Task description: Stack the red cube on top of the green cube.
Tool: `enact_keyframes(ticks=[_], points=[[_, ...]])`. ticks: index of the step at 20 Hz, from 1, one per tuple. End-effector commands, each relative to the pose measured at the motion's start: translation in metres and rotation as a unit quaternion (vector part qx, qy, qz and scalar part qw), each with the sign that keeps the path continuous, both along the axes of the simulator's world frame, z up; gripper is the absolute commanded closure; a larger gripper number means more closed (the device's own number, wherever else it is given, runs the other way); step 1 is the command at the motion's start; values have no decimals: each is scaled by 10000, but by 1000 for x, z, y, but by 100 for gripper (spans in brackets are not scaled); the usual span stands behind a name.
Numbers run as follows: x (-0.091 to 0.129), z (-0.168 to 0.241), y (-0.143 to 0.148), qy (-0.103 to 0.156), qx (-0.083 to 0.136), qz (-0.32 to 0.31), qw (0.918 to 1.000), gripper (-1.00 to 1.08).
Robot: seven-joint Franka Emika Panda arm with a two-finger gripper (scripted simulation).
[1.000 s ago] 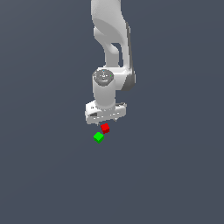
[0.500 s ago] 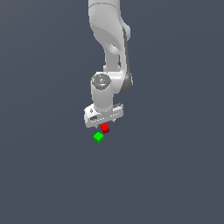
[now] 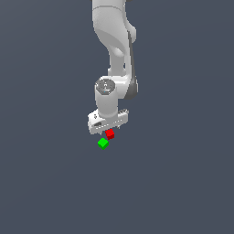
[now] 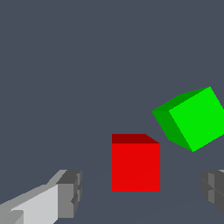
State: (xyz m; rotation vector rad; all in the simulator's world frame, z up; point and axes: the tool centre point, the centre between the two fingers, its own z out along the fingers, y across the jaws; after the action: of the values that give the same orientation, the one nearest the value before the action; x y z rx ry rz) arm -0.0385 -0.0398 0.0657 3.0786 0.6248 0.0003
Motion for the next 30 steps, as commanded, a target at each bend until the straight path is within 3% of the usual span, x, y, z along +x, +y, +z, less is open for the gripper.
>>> enact_keyframes(ticks=[1,13,14,30], points=[[-1,-7,0,4,0,3,10000,-92],[0,-46,0,1,1,13,10000,-92],[0,-46,0,1,1,13,10000,108],[-1,-36,-1,1,-1,8,10000,108]])
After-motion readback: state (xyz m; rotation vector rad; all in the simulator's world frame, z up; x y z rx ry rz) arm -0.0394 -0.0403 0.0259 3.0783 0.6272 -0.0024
